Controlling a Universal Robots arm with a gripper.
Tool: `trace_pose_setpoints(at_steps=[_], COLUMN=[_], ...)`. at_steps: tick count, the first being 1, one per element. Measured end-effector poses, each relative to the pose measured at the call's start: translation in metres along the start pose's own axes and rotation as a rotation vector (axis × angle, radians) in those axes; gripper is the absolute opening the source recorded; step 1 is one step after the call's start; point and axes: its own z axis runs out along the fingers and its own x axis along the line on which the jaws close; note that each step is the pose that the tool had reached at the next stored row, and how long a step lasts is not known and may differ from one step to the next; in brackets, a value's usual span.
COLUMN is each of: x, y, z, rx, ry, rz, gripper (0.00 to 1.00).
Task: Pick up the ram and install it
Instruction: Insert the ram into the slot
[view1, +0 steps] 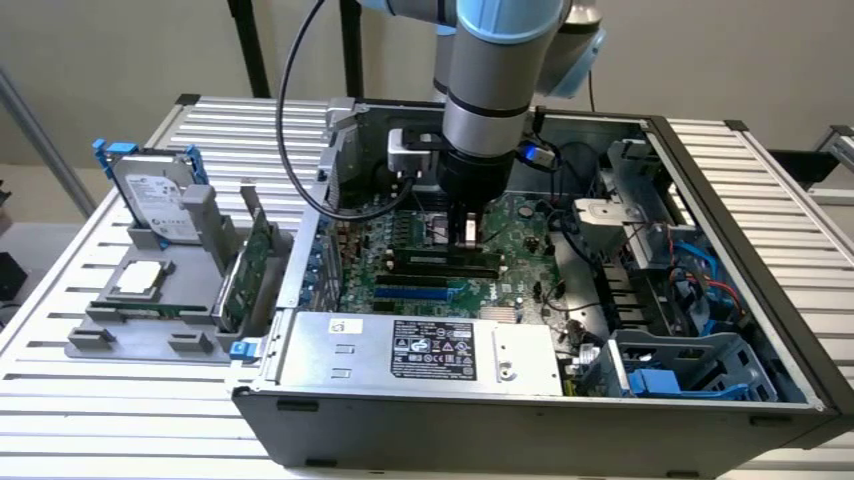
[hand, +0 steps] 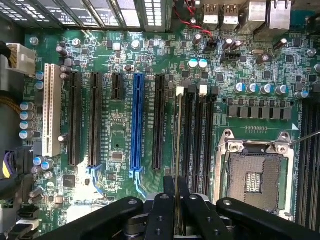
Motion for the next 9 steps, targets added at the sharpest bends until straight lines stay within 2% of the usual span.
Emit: trace_pose_setpoints(at_steps=[9], x=[-0.0037], y=[-0.0001], z=[0.0016], rx=[0.0016], ry=[0.0062], rz=[0.002], gripper=[0.0])
